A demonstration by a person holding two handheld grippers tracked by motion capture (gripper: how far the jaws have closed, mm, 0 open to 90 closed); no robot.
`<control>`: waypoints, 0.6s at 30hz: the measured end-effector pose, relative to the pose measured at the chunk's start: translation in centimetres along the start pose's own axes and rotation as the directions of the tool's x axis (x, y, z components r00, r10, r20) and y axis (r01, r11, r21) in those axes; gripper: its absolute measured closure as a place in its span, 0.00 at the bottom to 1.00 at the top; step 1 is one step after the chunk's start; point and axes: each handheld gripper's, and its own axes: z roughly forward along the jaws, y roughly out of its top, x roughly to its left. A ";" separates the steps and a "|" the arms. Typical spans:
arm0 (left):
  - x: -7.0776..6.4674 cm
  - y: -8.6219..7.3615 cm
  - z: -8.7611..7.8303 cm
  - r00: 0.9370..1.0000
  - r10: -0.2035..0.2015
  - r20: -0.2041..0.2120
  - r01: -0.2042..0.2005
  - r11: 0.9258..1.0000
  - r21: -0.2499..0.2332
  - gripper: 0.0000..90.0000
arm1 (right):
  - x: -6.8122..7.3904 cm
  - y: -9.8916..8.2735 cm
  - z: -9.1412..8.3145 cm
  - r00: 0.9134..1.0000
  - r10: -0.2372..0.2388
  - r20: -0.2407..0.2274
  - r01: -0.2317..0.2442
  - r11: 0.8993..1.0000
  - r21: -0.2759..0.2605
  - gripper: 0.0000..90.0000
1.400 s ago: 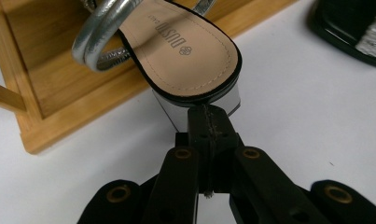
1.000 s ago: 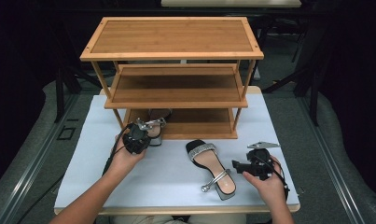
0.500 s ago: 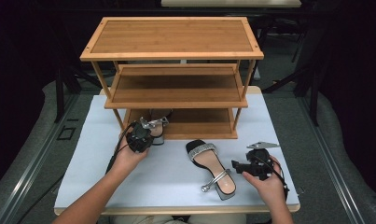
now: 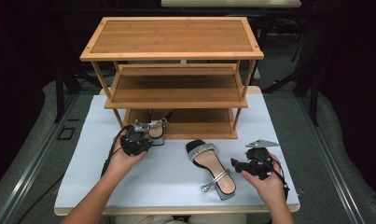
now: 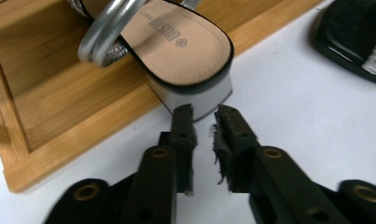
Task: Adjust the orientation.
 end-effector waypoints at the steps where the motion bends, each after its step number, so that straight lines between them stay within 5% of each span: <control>1: 0.1 -0.2 -0.3 1.000 0.004 0.008 -0.004 1.000 -0.002 0.81 | 0.3 0.2 -0.1 1.000 -0.012 0.006 0.012 1.000 -0.008 0.37; 3: 0.5 -0.5 -0.7 1.000 -0.012 0.026 0.012 1.000 0.007 0.75 | 1.0 0.5 -0.3 0.999 -0.037 -0.024 0.037 0.999 0.000 0.37; 4: 0.7 -0.7 -0.9 0.999 -0.013 0.038 0.012 1.000 0.018 0.73 | 1.5 0.6 -0.4 0.999 -0.050 0.008 0.050 0.999 0.006 0.37; 9: 1.6 -1.4 -2.0 0.999 -0.012 0.053 0.011 1.000 0.018 0.68 | 3.0 1.5 -0.5 0.993 -0.121 -0.002 0.121 0.992 0.019 0.37; 18: 2.2 -1.5 -3.2 0.995 -0.015 0.101 0.015 1.000 -0.005 0.56 | 4.6 3.1 -0.3 0.988 -0.143 -0.053 0.148 0.985 0.095 0.33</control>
